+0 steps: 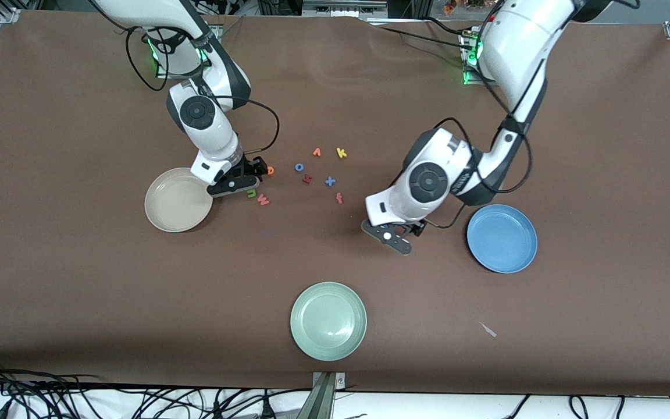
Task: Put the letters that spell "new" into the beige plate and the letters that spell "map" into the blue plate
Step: 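Grasp the green u with the right gripper while the left gripper grasps the E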
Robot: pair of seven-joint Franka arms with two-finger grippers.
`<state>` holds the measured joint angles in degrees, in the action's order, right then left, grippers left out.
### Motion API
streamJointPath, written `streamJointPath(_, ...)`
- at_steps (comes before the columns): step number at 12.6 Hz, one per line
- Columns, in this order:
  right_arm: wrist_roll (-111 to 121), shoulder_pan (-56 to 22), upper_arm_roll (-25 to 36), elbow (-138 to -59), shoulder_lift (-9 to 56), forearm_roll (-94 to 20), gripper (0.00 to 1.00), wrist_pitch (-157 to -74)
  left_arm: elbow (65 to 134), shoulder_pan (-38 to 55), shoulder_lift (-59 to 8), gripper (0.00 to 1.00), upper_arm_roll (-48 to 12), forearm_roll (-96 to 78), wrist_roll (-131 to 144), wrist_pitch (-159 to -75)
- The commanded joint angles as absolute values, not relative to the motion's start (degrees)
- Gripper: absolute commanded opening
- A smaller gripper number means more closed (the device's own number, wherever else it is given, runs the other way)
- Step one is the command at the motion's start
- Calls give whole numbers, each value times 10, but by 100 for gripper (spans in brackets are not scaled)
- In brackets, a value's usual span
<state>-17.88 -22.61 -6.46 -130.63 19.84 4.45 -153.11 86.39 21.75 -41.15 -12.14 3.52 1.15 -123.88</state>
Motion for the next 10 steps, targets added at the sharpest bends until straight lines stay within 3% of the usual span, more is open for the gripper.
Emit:
streamJointPath(1, -183, -219, -67, -1305, 220, 72, 99, -1562, 856, 228, -429, 100, -117, 62, 2, -1260)
streamJointPath(6, -184, -205, -66, -1297, 252, 99, 92, -1600, 862, 228, -458, 97, -117, 62, 1, -1288)
streamJointPath(10, -185, -204, -66, -1281, 272, 98, 88, -1604, 865, 224, -478, 82, -117, 62, -48, -1323)
